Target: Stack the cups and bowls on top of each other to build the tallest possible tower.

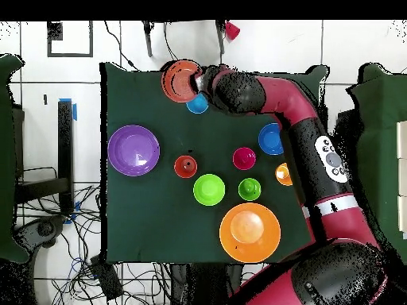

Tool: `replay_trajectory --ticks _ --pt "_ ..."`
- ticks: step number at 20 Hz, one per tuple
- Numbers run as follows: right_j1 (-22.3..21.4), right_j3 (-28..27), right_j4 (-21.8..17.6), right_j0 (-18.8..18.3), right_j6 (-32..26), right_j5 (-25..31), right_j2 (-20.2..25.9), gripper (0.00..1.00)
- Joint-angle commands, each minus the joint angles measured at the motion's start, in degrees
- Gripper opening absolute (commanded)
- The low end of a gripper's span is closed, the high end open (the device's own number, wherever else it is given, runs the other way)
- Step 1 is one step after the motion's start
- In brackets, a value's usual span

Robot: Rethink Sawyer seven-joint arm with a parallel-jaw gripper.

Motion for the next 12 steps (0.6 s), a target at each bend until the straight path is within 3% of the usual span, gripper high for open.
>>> replay_trajectory --ticks 1,12 --pt "2.74 -3.28 -0.39 1.08 -9.00 5.46 -3.79 0.00" --pt "2.76 -3.93 -0.37 0.56 -9.80 7.20 -4.48 0.00"
